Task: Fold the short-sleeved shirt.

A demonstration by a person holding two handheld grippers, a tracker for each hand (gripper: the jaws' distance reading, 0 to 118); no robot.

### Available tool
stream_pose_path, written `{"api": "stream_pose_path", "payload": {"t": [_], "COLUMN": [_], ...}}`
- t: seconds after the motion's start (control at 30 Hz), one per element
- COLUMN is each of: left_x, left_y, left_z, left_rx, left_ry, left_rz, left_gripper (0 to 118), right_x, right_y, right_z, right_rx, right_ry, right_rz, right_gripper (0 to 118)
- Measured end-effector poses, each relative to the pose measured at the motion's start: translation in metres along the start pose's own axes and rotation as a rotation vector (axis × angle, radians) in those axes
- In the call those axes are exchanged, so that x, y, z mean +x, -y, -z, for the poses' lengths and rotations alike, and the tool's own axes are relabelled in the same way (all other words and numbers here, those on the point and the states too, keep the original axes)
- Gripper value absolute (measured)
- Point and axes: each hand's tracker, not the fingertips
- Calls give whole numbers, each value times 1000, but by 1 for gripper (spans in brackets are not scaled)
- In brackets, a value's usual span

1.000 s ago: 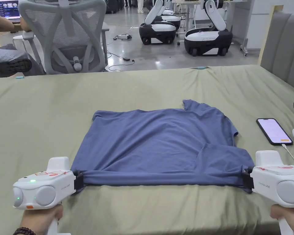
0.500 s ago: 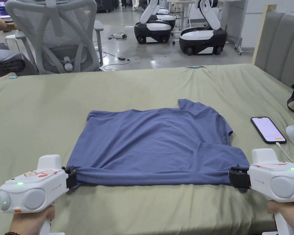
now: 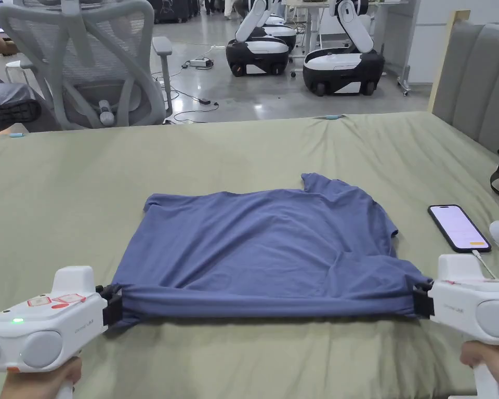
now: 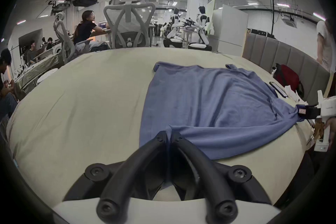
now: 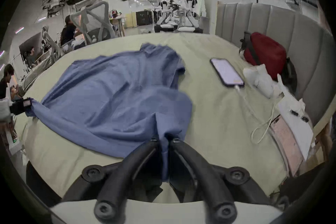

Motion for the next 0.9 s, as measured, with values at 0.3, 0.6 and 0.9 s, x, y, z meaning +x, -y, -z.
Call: {"api": "stream_pose_path", "payload": {"t": [0.3,0.6,0.9], "left_x": [-2,0,6], "left_y": [-92,-85,-92], "left_z": [69,194,187], "left_rx": [74,-145,-160], "left_ry": [-20,-58,-80], "left_rz": [17,44,55], "left_gripper": [3,3,118], "right_x": [-22,-34,-20], "right_y": [-124,-137,-137], "right_z": [52,207,212], "right_rx": [143,-10,-34], "right_ry": [53,107,108], "right_rz": [-123,-202,-158], "right_gripper": [5,5,118]}}
